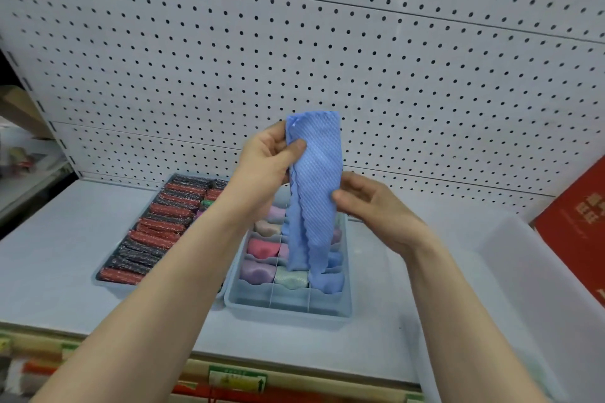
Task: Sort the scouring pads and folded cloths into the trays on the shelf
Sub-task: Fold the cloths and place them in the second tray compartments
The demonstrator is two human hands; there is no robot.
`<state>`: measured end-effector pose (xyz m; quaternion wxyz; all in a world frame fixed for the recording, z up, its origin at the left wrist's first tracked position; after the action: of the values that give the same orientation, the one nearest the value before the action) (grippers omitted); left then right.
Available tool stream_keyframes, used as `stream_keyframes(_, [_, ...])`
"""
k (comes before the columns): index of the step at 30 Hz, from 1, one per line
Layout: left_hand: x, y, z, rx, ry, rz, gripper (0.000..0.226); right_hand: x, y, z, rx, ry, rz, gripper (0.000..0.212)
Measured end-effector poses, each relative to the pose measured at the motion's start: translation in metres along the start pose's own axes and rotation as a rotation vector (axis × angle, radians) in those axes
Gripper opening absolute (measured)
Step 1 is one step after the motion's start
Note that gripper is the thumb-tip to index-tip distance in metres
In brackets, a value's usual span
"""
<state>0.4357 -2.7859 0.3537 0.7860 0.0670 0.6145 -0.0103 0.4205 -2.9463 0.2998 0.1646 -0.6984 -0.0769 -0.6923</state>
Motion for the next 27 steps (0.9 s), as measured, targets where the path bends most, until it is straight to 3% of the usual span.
stream_keyframes(5, [0.009,0.000,0.000,0.018,0.117,-0.091,0.017,-0.003,-0.003,0.004,-0.137,0.068,0.113,0.017])
stream_keyframes(9, [0.054,-0.019,-0.021,0.215,0.289,0.113,0.023,-0.010,0.007,0.002,-0.235,0.027,0.146,0.020])
stream_keyframes(14, [0.091,-0.024,-0.038,0.100,0.394,0.139,0.013,-0.031,0.017,-0.006,-0.283,-0.078,0.069,0.019])
stream_keyframes(22, [0.053,-0.016,-0.026,-0.079,0.185,0.090,0.028,0.015,0.009,-0.004,-0.217,0.130,0.040,0.026])
stream_keyframes(25, [0.043,-0.013,-0.024,-0.086,0.123,0.103,0.041,0.019,0.002,-0.007,-0.170,0.115,0.104,0.042])
stream_keyframes(27, [0.037,-0.008,-0.023,-0.120,0.050,0.146,0.052,0.013,-0.002,-0.009,-0.141,0.085,0.213,0.040])
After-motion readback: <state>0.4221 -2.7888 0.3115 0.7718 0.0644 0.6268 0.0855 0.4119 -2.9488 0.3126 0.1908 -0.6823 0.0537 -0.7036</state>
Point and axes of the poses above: each hand's wrist, its own z-axis towards the middle knuckle, its own y-axis out of the back of the hand, x = y × z, the point moved 8 cm from there along z, towards the middle knuckle, and after that the axes turned 15 degrees about z, right-handed, at the moved point
